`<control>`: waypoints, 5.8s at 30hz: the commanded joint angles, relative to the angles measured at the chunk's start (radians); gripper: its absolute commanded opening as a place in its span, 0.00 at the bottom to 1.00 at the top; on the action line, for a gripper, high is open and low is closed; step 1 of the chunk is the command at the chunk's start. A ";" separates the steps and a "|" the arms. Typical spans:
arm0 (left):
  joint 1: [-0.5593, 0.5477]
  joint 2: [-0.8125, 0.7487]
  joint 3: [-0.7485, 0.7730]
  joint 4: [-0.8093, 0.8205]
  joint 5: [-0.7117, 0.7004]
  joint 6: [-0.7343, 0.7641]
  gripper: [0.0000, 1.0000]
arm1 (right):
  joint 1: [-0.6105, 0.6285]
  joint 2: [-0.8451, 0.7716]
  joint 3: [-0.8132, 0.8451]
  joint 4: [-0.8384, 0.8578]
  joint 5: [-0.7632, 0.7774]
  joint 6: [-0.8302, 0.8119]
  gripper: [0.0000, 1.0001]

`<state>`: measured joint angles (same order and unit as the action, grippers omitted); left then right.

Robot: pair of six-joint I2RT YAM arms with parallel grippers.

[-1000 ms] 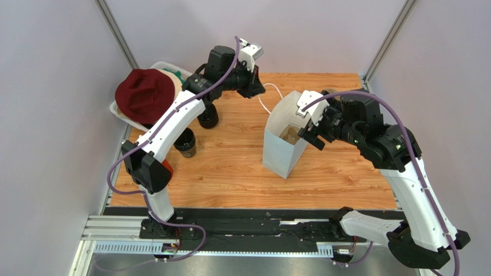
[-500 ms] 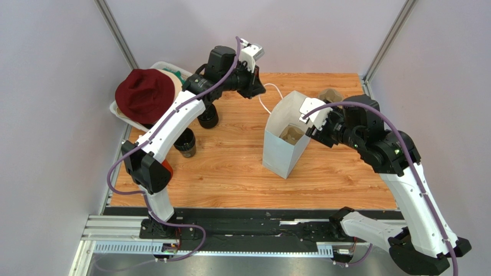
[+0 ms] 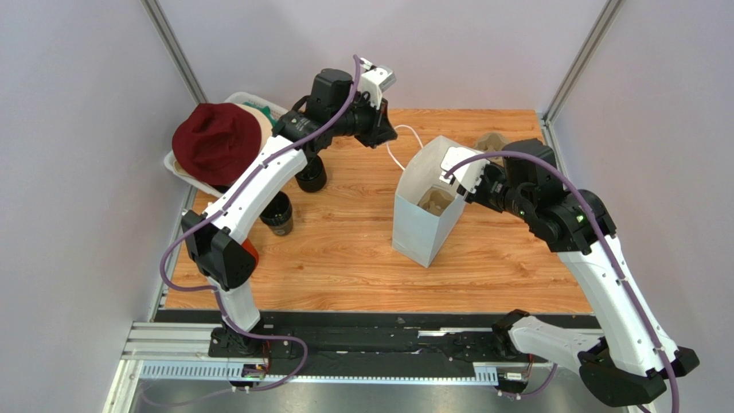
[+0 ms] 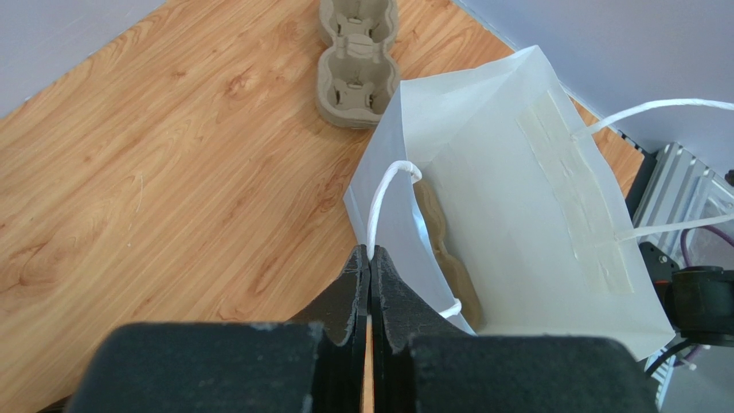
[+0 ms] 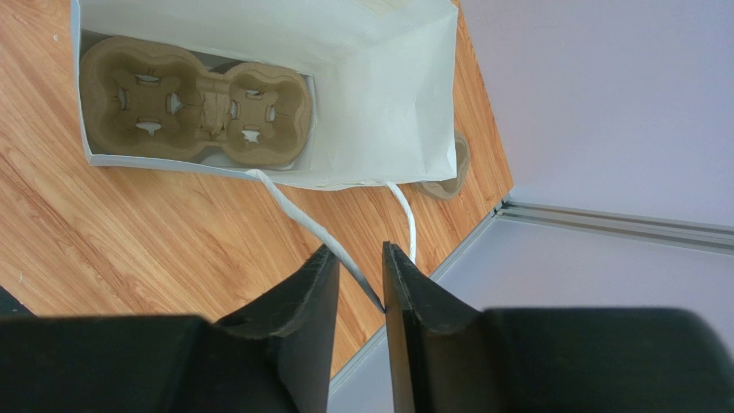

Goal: Pack the takeout coffee

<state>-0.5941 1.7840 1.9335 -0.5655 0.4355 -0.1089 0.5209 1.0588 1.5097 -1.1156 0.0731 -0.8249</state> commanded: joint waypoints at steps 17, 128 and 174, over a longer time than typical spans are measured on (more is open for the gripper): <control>-0.004 -0.095 0.056 0.001 0.029 0.057 0.00 | -0.004 0.150 0.230 -0.007 -0.059 0.040 0.00; -0.043 -0.032 0.251 -0.088 -0.199 0.425 0.00 | 0.363 -0.022 -0.275 0.511 0.465 0.168 0.00; 0.017 0.293 0.427 0.294 -0.489 0.399 0.00 | -0.005 0.379 -0.063 0.977 0.478 0.316 0.00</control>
<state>-0.5854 2.0632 2.3108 -0.3553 -0.0429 0.3107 0.5285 1.4273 1.3952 -0.2489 0.5774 -0.5522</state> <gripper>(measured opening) 0.020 0.013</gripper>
